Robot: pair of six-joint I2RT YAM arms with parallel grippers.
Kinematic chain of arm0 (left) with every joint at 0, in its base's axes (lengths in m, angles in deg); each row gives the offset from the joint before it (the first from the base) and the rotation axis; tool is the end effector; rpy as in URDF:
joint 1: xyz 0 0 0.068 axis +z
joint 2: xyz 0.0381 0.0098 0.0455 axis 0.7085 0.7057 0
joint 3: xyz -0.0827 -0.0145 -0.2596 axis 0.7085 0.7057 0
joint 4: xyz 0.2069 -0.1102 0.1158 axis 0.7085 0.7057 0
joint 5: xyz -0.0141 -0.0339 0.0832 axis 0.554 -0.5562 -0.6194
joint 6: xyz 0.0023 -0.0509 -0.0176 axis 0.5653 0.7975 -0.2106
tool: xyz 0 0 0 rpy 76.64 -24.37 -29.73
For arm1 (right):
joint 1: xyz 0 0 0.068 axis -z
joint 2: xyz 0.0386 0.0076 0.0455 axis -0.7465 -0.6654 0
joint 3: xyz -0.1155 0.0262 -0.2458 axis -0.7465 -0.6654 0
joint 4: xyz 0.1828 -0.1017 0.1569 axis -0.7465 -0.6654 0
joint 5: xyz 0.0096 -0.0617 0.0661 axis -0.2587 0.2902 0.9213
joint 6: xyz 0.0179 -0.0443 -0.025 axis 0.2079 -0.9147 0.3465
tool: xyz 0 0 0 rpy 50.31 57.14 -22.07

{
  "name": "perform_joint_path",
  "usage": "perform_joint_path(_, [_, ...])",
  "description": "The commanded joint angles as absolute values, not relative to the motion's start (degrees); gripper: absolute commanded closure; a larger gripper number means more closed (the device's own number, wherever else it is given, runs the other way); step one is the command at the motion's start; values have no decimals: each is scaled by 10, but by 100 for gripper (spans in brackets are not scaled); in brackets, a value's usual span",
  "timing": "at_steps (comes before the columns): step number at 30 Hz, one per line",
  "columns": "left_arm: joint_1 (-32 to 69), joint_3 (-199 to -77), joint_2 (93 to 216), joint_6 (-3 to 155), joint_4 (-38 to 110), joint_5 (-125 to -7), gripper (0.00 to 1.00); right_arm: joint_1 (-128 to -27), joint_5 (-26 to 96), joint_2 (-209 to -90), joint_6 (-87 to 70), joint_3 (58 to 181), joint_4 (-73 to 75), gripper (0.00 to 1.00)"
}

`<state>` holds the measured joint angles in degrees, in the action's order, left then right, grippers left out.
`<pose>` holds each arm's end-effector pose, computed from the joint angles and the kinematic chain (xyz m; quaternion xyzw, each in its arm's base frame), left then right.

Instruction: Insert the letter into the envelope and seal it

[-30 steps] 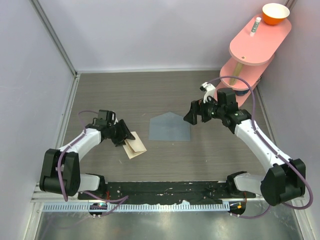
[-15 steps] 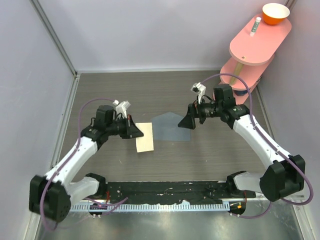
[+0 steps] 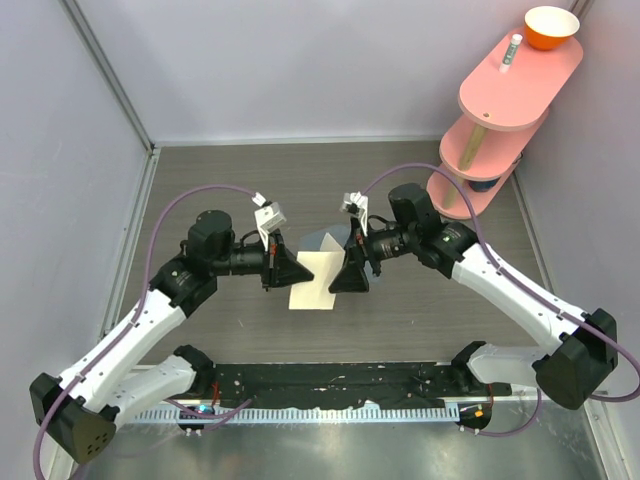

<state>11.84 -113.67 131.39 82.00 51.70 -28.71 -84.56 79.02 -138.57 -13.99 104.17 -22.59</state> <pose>0.1531 -0.1310 0.3333 0.3278 0.7061 -0.5172 0.3556 0.1936 0.1768 0.3257 -0.4328 0.6965 0.5034 0.2724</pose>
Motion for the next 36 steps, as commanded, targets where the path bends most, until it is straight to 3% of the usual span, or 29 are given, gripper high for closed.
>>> perform_joint_path(1, [101,-1177,1328,786,486,-271,100,-877,794,-1374,-138,1079,-191,16])
perform_joint_path(7, [94,-1187,1336,777,489,-282,100,-884,788,-1376,-143,1088,-190,61])
perform_joint_path(8, [93,-1190,1338,777,499,-288,96,-884,788,-1372,-144,1088,-191,69])
perform_joint_path(9, [94,-1194,1341,776,510,-303,92,-884,788,-1371,-143,1087,-193,86])
perform_joint_path(10, [96,-1199,1342,767,539,-312,88,-884,786,-1371,-144,1087,-195,95])
perform_joint_path(13, [105,-1218,1334,761,588,-338,63,-883,775,-1357,-147,1083,-207,99])
perform_joint_path(14, [108,-1223,1329,764,596,-353,39,-882,773,-1350,-146,1079,-207,99])
perform_joint_path(15, [112,-1224,1316,768,600,-394,28,-883,775,-1344,-145,1076,-206,99])
perform_joint_path(17, [122,-1232,1304,770,616,-422,13,-881,779,-1337,-138,1068,-202,99])
perform_joint_path(20, [122,-1232,1290,782,620,-442,0,-881,789,-1321,-98,1055,-166,99])
perform_joint_path(28, [123,-1223,1289,763,608,-334,0,-881,814,-1313,-40,1026,-72,99])
perform_joint_path(31, [123,-1218,1311,780,579,-283,10,-882,819,-1316,-30,1025,-57,99])
perform_joint_path(34, [123,-1218,1329,808,540,-262,43,-882,818,-1318,-23,1023,-48,99])
perform_joint_path(36, [123,-1216,1334,812,519,-268,56,-882,819,-1320,-19,1022,-48,99])
